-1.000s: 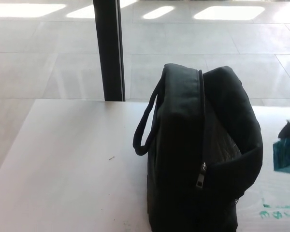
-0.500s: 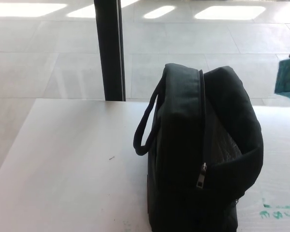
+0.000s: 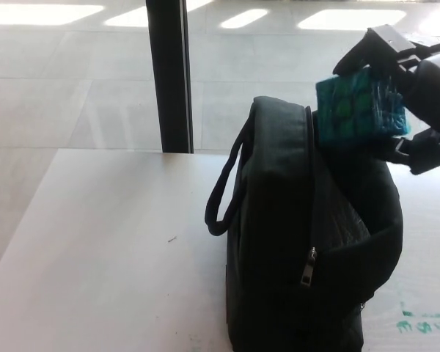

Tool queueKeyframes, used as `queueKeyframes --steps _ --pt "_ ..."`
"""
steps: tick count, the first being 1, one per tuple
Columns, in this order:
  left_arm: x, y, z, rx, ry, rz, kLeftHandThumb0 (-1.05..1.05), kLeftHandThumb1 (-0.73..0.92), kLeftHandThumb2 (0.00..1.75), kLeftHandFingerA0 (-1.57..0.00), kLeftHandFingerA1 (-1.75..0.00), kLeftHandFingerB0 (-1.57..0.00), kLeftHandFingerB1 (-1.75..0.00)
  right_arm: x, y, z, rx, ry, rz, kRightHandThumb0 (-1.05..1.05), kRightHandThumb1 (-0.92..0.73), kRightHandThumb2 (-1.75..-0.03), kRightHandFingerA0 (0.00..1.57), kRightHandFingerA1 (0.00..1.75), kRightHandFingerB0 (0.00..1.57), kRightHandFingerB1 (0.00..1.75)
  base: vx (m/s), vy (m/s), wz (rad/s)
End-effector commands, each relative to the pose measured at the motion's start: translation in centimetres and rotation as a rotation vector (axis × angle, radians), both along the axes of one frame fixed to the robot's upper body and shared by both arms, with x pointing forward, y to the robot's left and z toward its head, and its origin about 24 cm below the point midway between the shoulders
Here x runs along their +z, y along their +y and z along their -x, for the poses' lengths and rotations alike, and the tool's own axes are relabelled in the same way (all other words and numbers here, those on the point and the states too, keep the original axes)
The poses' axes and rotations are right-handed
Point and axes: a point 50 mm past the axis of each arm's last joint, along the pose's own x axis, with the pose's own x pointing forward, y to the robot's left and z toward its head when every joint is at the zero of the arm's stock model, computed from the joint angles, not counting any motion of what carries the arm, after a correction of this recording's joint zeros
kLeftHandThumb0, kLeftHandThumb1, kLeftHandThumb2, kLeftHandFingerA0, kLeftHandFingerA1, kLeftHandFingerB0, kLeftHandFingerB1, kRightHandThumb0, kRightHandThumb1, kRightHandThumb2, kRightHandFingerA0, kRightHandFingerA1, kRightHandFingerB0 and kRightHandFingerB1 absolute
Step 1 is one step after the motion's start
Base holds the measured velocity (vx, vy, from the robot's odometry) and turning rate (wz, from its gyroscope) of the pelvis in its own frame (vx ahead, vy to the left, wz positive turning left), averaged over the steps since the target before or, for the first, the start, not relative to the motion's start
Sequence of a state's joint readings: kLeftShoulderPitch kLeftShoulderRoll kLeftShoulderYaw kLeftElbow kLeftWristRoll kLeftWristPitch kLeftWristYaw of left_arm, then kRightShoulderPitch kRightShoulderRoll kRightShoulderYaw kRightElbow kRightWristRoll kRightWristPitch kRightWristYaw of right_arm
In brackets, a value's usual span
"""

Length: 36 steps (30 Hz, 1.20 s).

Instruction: The robot uses its right hand to pick up the cube kept on the middle of the desk and put it inside the bag next to it

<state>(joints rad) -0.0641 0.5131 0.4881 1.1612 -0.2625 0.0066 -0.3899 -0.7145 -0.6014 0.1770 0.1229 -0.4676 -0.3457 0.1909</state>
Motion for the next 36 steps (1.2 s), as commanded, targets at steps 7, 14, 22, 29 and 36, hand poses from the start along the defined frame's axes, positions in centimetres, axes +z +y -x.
queueKeyframes --steps 7,14,22,29,36 --pt "0.6 0.7 0.1 0.019 -0.017 -0.018 -0.94 0.08 1.11 -0.34 -1.08 -0.1 -0.92 -1.5 0.5 0.6 0.062 0.071 0.12 -0.21 -0.6 -0.95 0.87 1.75 0.66 1.69 0.0 0.0 0.0" --pt "0.7 0.7 -0.2 0.002 -0.013 -0.029 -1.05 0.61 0.94 -0.29 -1.55 -0.25 -1.46 -3.5 1.3 0.7 0.091 0.157 0.206 -0.26 -0.62 -0.72 1.08 1.75 0.66 1.43 0.0 0.0 0.0" --pt "1.0 0.7 -0.8 0.003 -0.022 -0.032 -1.04 0.09 1.15 -0.34 -1.13 -0.06 -0.95 -4.5 3.3 1.2 0.155 0.203 0.232 -0.23 -0.65 -0.73 1.02 1.73 0.72 1.33 0.0 0.0 0.0" --pt "1.1 0.8 -0.9 0.008 -0.027 -0.025 -1.05 0.09 1.16 -0.35 -1.15 -0.08 -0.97 -4.9 3.9 1.1 0.133 0.255 0.273 -0.39 -0.74 -0.61 0.81 1.28 0.44 0.45 0.0 0.0 0.0" --pt "0.9 0.8 -0.6 0.006 -0.016 -0.037 -1.05 0.63 0.96 -0.35 -1.63 -0.28 -1.5 -4.0 2.8 1.0 -0.073 0.348 0.541 -0.95 -0.53 -0.9 0.0 0.12 0.0 0.0 0.0 0.0 0.0"
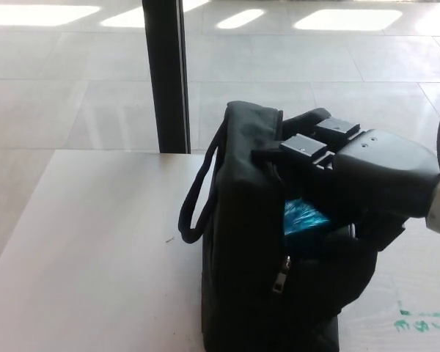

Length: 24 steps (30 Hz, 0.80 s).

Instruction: The robot uses its right hand to pick up the cube kept on the middle of the desk and put it inside the bag next to it

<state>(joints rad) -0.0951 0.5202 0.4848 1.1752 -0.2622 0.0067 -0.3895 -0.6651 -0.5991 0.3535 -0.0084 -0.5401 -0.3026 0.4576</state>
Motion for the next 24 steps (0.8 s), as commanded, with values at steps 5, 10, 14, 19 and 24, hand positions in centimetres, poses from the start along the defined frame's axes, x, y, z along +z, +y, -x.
queueKeyframes --steps 5,10,14,19,24 --pt "0.7 0.9 0.5 0.022 -0.009 -0.023 -1.05 0.07 1.14 -0.43 -1.2 -0.14 -1.01 2.3 -2.2 -0.8 -0.218 0.069 0.225 -0.9 -0.48 -0.92 0.0 0.12 0.0 0.0 0.0 0.0 0.0" --pt "0.5 0.9 0.7 0.033 0.008 -0.031 -1.05 0.09 1.16 -0.43 -1.19 -0.08 -0.97 3.3 -2.9 -0.9 -0.246 0.062 0.202 -0.79 -0.45 -0.71 0.0 0.0 0.02 0.2 0.0 0.0 0.0" --pt "0.5 0.8 0.7 0.022 0.006 -0.032 -1.02 0.06 1.12 -0.4 -1.15 -0.08 -0.95 4.0 -3.3 -1.0 -0.261 0.073 0.122 -0.72 -0.61 -0.59 0.0 0.12 0.06 0.31 0.0 0.0 0.0" --pt "0.4 0.8 0.8 0.015 -0.001 -0.025 -0.98 0.06 1.12 -0.38 -1.13 -0.1 -0.95 7.5 -4.5 -1.2 -0.292 -0.016 -0.099 -0.72 -0.6 -0.59 0.0 0.29 0.09 0.32 0.0 0.0 0.0" --pt "0.4 0.8 0.9 0.021 0.012 -0.029 -0.92 0.02 1.08 -0.42 -1.12 -0.14 -0.94 9.7 -7.6 -0.5 -0.341 -0.084 -0.281 -0.74 -0.66 -0.59 0.0 0.39 0.12 0.31 0.0 0.0 0.0"
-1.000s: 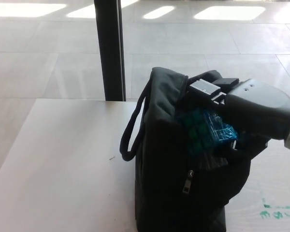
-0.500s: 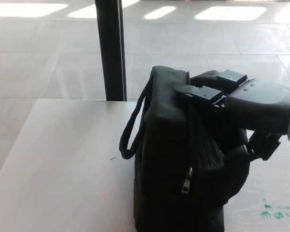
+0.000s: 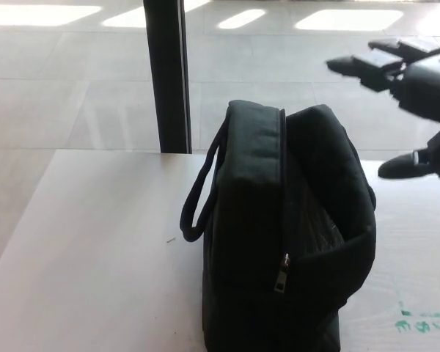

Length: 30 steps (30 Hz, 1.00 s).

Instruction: The robot uses its right hand to pick up the cube kept on the middle of the desk and put it inside the bag next to it

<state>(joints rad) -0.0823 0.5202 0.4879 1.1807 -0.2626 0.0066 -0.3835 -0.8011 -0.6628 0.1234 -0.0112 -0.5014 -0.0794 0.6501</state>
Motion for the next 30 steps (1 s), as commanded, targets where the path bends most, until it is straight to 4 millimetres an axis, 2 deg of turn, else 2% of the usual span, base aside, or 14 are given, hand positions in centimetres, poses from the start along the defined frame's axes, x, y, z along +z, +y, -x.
queueKeyframes --steps 1,9,12,13,16,17,18,19,22,23,24,28,29,30 --pt "0.6 0.7 0.3 0.007 -0.004 -0.027 -0.94 0.03 1.09 -0.42 -1.13 -0.12 -0.94 1.9 -3.2 0.8 -0.059 -0.062 -0.209 -0.73 -0.65 -0.59 0.0 0.42 0.12 0.32 0.0 0.0 0.0" --pt "0.5 0.7 0.6 0.017 -0.005 -0.024 -1.05 0.05 1.13 -0.41 -1.18 -0.1 -0.98 0.2 -7.4 2.7 -0.18 -0.038 -0.335 -0.65 -0.61 -0.6 0.06 0.36 0.17 0.28 0.0 0.0 0.0" --pt "0.3 0.6 0.7 0.015 0.0 -0.023 -1.0 0.04 1.1 -0.42 -1.15 -0.12 -0.96 -2.4 -10.6 4.2 -0.262 -0.022 -0.45 -0.35 -0.42 -0.97 0.04 0.54 0.0 0.48 0.0 0.0 0.0" --pt "0.2 0.5 0.6 0.013 0.001 -0.024 -1.02 0.05 1.12 -0.4 -1.15 -0.1 -0.96 -3.3 -11.6 4.8 -0.289 -0.026 -0.452 -0.66 -0.5 -0.8 0.06 0.48 0.07 0.39 0.0 0.0 0.0" --pt "0.2 0.5 0.6 0.021 -0.001 -0.018 -1.03 0.04 1.11 -0.4 -1.16 -0.13 -0.98 -4.5 -12.8 5.5 -0.372 -0.007 -0.501 -0.61 -0.63 -0.6 0.1 0.34 0.15 0.26 0.0 0.0 0.0" --pt "0.3 0.5 0.6 0.015 -0.005 -0.016 -1.03 0.02 1.11 -0.41 -1.17 -0.12 -0.98 -6.2 -14.3 6.5 -0.439 0.013 -0.576 -0.65 -0.47 -0.8 0.04 0.41 0.08 0.36 0.0 0.0 0.0" --pt "0.3 0.5 0.5 0.017 -0.007 -0.015 -1.05 0.04 1.12 -0.41 -1.18 -0.1 -0.98 -7.7 -15.7 7.5 -0.496 0.017 -0.602 -0.65 -0.65 -0.61 0.09 0.33 0.14 0.24 0.0 0.0 0.0" --pt "0.3 0.5 0.6 0.017 -0.006 -0.017 -1.05 0.04 1.12 -0.4 -1.17 -0.11 -0.98 -9.4 -16.9 8.6 -0.565 0.017 -0.617 -0.71 -0.48 -0.84 0.04 0.43 0.08 0.37 0.0 0.0 0.0" --pt "0.3 0.5 0.6 0.026 -0.002 -0.015 -1.05 0.03 1.11 -0.43 -1.19 -0.13 -0.99 -13.4 -19.5 11.1 -0.724 0.026 -0.688 -0.75 -0.49 -0.86 0.04 0.4 0.1 0.4 0.0 0.0 0.0" --pt "0.3 0.5 0.6 0.021 -0.001 -0.018 -1.05 0.05 1.13 -0.4 -1.17 -0.11 -0.98 -13.9 -19.8 11.5 -0.742 0.022 -0.698 -0.38 -0.33 -0.94 0.03 0.53 0.0 0.49 0.0 0.0 0.0" --pt "0.3 0.5 0.5 0.021 -0.007 -0.019 -1.05 0.05 1.13 -0.41 -1.18 -0.12 -0.99 -15.3 -20.4 12.3 -0.811 0.025 -0.738 -0.78 -0.5 -0.87 0.05 0.42 0.1 0.37 0.0 0.0 0.0" --pt "0.3 0.4 0.4 0.016 -0.007 -0.021 -1.05 0.02 1.11 -0.52 -1.24 -0.17 -1.02 -19.6 -22.0 15.2 -0.985 -0.008 -0.8 -0.77 -0.52 -0.91 0.03 0.43 0.07 0.37 0.0 0.0 0.0" --pt "0.1 0.3 0.5 0.022 -0.006 -0.01 -1.05 0.03 1.11 -0.46 -1.2 -0.13 -0.99 -20.6 -22.3 15.8 -1.026 -0.011 -0.841 -0.75 -0.67 -0.61 0.03 0.49 0.1 0.33 0.0 0.0 0.0" --pt "0.1 0.3 0.5 0.018 -0.004 -0.009 -0.92 0.03 1.08 -0.43 -1.12 -0.14 -0.93 -21.3 -22.3 16.3 -1.059 -0.016 -0.853 -0.74 -0.52 -0.87 0.03 0.56 0.03 0.4 0.0 0.0 0.0"
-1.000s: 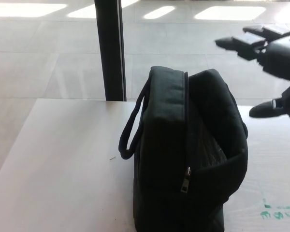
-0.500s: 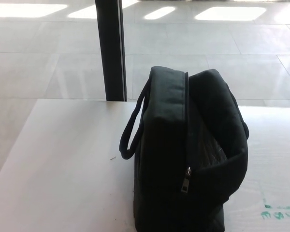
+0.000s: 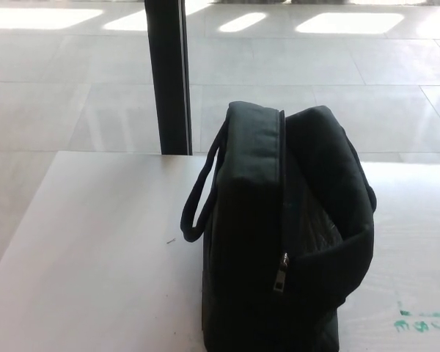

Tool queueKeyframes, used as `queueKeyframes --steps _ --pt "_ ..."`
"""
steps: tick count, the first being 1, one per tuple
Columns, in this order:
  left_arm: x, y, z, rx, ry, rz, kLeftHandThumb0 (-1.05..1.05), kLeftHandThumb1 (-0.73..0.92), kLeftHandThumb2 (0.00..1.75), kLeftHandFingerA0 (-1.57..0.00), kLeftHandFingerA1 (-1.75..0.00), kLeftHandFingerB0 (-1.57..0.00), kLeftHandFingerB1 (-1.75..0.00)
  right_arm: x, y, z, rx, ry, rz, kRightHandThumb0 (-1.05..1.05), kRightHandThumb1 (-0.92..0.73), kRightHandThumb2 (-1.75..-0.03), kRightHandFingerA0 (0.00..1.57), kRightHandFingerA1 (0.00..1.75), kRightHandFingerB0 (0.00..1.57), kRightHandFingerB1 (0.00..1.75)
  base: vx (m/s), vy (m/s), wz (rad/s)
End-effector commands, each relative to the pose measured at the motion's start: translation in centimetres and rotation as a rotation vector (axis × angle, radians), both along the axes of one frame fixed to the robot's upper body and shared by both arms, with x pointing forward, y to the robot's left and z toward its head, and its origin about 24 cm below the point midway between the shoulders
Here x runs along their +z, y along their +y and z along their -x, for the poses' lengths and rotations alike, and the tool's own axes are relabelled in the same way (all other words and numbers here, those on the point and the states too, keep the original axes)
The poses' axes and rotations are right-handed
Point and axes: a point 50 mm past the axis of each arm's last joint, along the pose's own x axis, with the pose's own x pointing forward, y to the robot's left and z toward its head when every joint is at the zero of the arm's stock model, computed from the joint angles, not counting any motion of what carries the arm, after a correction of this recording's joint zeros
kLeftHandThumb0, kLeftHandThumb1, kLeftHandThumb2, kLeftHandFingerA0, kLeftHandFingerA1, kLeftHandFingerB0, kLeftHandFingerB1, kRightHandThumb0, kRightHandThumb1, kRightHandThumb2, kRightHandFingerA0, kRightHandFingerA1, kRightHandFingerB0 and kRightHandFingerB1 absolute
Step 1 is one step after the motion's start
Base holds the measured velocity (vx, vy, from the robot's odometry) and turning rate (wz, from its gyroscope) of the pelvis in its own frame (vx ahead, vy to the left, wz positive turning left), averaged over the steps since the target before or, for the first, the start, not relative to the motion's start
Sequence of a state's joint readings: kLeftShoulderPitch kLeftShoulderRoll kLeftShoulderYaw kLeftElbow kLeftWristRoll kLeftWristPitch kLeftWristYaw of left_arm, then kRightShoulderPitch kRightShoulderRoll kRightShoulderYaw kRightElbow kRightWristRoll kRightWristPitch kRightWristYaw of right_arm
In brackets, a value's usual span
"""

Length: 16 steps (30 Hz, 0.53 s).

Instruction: The robot uses its right hand to pick up the cube kept on the middle of the desk and put it inside the bag next to it

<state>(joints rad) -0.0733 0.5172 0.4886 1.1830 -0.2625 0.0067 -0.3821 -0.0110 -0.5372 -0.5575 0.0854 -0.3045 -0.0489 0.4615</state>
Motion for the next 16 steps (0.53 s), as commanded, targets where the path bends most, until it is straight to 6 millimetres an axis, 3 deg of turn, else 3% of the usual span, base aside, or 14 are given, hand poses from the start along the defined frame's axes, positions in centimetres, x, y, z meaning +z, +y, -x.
queueKeyframes --steps 1,2,3,6,7,9,10,11,12,16 --pt "0.3 0.4 0.2 0.022 -0.02 -0.005 -0.84 0.02 1.04 -0.45 -1.09 -0.19 -0.92 -7.8 -4.3 6.9 -0.49 -0.109 -0.15 -0.76 -0.51 -0.91 0.05 0.59 0.0 0.44 0.0 0.0 0.0" --pt "0.5 0.7 0.3 0.029 -0.022 -0.011 -0.84 0.02 1.04 -0.45 -1.09 -0.19 -0.92 -8.1 -4.0 6.7 -0.489 -0.106 -0.156 -0.76 -0.51 -0.91 0.05 0.59 0.0 0.44 0.0 0.0 0.0" --pt "0.5 0.6 0.3 0.025 -0.022 -0.014 -0.87 0.04 1.07 -0.38 -1.07 -0.15 -0.92 -9.0 -4.2 7.4 -0.536 -0.075 -0.185 -0.71 -0.69 -0.62 0.0 0.52 0.06 0.43 0.0 0.0 0.0" --pt "0.5 0.6 0.3 0.027 -0.02 -0.016 -0.86 0.04 1.06 -0.4 -1.07 -0.16 -0.91 -10.2 -4.4 8.2 -0.598 -0.045 -0.244 -0.69 -0.69 -0.65 0.0 0.48 0.07 0.41 0.0 0.0 0.0" --pt "0.5 0.6 0.3 0.015 -0.015 -0.027 -0.94 0.02 1.08 -0.42 -1.13 -0.16 -0.96 -11.0 -4.5 8.7 -0.629 -0.023 -0.283 -0.7 -0.5 -0.9 0.0 0.4 0.05 0.43 0.0 0.0 0.0" --pt "0.4 0.6 0.5 0.017 -0.012 -0.027 -1.01 0.01 1.09 -0.45 -1.18 -0.14 -0.98 -11.6 -4.6 8.9 -0.654 0.007 -0.275 -0.72 -0.52 -0.9 0.0 0.44 0.05 0.42 0.0 0.0 0.0" --pt "0.4 0.6 0.5 0.026 -0.017 -0.024 -1.05 0.0 1.1 -0.53 -1.25 -0.19 -1.03 -12.3 -4.7 9.3 -0.669 0.016 -0.281 -0.37 -0.51 -1.05 0.03 0.56 0.0 0.52 0.0 0.0 0.0" --pt "0.5 0.7 0.6 0.03 -0.015 -0.024 -1.04 0.04 1.11 -0.41 -1.17 -0.11 -0.98 -12.7 -4.6 9.4 -0.679 0.031 -0.286 -0.63 -0.72 -0.62 0.02 0.55 0.07 0.41 0.0 0.0 0.0" --pt "0.5 0.9 0.8 0.036 -0.011 -0.024 -0.94 0.04 1.09 -0.41 -1.12 -0.12 -0.93 -13.4 -4.6 9.7 -0.698 0.058 -0.294 -0.64 -0.74 -0.62 0.02 0.57 0.08 0.4 0.0 0.0 0.0" --pt "0.5 1.0 0.9 0.042 -0.004 -0.022 -0.96 0.02 1.08 -0.45 -1.16 -0.13 -0.95 -14.4 -4.7 10.3 -0.722 0.078 -0.315 -0.66 -0.74 -0.62 0.01 0.57 0.06 0.39 0.0 0.0 0.0"
